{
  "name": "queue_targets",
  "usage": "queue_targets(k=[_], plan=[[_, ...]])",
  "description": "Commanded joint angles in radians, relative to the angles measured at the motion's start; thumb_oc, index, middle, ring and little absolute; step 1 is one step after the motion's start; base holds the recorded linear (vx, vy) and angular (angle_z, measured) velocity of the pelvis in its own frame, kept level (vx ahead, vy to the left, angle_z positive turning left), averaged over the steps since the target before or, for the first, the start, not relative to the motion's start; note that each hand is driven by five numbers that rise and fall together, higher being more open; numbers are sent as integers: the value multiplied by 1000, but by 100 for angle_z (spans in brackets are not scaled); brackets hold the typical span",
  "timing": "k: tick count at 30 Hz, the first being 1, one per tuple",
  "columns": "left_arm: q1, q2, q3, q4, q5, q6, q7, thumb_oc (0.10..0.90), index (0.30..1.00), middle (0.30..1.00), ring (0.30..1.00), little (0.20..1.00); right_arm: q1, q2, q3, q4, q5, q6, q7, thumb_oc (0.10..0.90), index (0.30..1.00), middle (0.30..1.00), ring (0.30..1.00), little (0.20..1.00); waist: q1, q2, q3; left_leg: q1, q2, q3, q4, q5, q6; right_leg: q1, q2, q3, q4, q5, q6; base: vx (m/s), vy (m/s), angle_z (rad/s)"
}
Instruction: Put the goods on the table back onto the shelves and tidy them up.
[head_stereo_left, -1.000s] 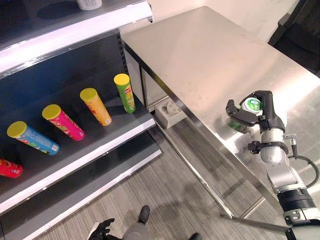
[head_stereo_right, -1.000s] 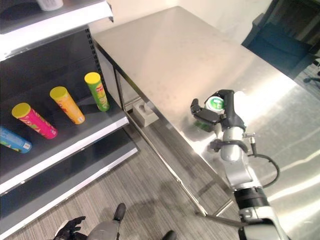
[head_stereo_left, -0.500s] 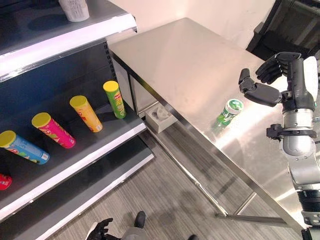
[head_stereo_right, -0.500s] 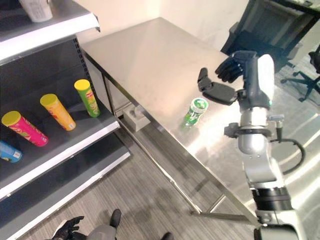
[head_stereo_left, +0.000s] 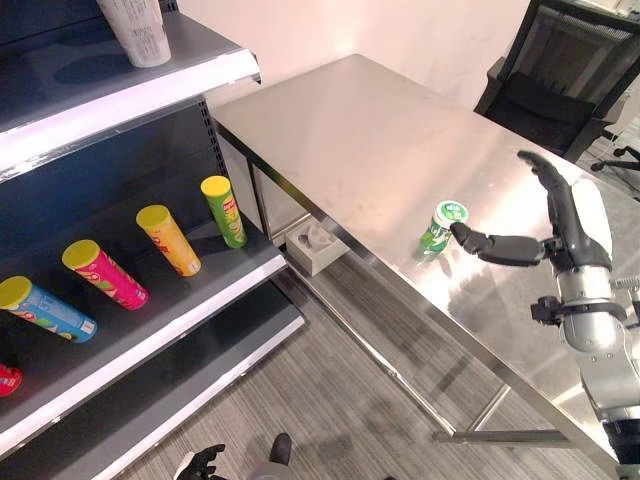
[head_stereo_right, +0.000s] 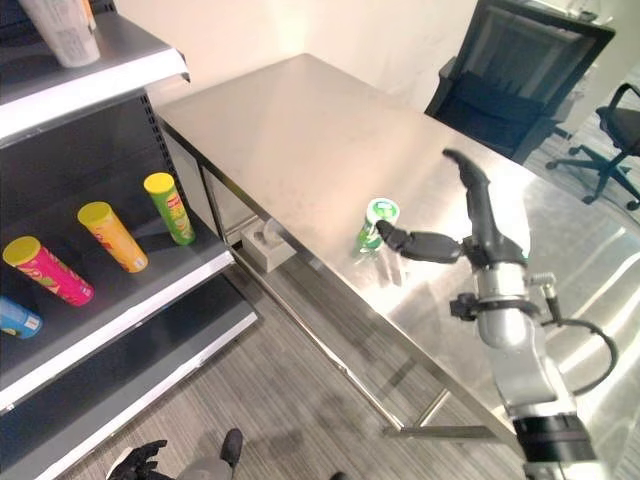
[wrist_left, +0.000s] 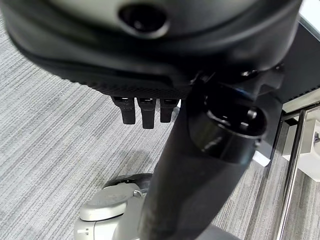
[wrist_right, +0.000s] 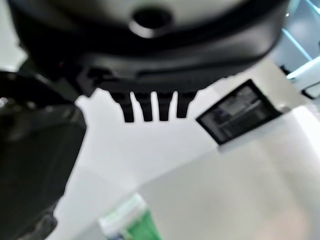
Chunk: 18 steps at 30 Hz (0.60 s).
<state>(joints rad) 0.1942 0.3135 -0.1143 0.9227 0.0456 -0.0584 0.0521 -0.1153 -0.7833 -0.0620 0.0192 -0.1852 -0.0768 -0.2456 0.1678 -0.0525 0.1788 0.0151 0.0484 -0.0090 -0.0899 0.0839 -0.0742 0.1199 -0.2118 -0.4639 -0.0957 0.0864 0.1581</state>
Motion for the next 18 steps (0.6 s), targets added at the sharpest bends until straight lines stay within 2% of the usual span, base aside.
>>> queue_targets(k=[1,18], plan=[[-8,30,-35,21,33,-23,2,800,900,900,900,900,-92,-32,-58,-40,-50,-41,-64,800,900,900,900,900,10,-6,-66,-12,46,75,3,-57,-27,13,-13,-23,22,-51,32,0,0,0],[-18,36,-57,14,24,-21,12,800,900,900,900,900,-173,62,6,112,-81,11,-141,800,900,900,900,900,35,-11,-25,-51,16,64,3,-57,-3,-31,-47,-28,32,-26,48,3,24,1]])
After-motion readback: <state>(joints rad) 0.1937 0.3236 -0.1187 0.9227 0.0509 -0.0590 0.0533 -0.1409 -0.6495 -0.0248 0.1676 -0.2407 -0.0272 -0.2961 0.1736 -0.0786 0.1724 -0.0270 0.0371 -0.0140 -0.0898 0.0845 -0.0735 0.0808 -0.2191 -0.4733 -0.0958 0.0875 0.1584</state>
